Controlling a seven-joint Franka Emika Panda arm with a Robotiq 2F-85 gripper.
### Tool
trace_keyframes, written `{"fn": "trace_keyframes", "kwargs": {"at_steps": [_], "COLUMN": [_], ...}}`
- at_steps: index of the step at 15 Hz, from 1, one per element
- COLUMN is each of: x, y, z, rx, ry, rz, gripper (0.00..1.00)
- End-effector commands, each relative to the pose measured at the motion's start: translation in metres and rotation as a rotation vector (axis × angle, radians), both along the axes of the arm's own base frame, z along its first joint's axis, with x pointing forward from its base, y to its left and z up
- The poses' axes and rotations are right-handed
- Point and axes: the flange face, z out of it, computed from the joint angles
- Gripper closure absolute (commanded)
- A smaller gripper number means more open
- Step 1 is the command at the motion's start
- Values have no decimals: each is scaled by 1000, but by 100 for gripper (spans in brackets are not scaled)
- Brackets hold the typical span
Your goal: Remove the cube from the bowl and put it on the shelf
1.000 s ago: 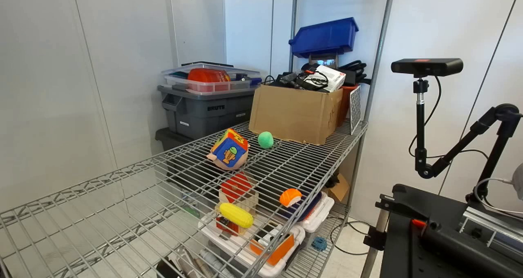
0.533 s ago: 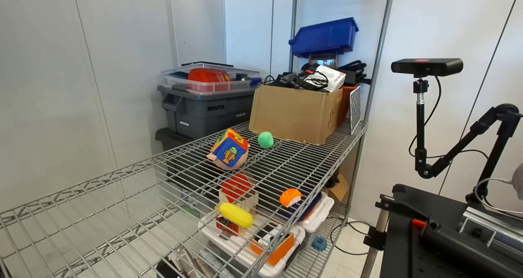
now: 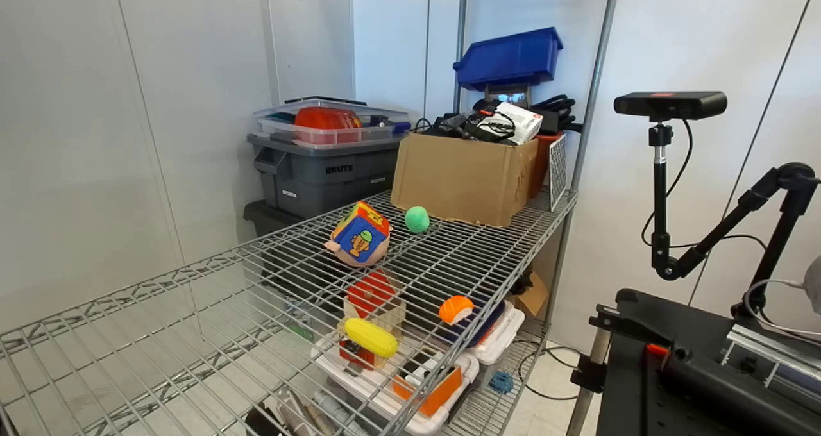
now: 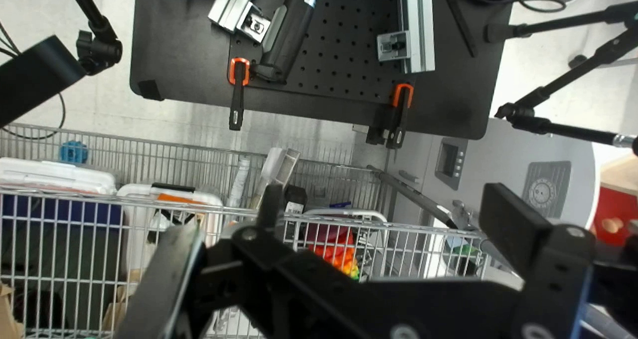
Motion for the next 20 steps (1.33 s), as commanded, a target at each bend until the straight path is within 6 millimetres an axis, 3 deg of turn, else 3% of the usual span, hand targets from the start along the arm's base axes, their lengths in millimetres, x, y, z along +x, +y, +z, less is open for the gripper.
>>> {"fn": "trace_keyframes", "kwargs": {"at_steps": [1, 7, 11, 15, 20], "x": [37, 136, 209, 274, 324], "y": [3, 14, 1, -34, -89], "z": [-4, -44, -69, -84, -116], "rx": [52, 119, 128, 142, 150], "ry": [-96, -260, -355, -379, -303], "rz": [-98, -284, -437, -593, -774], "gripper": [0, 0, 0, 0, 0]}}
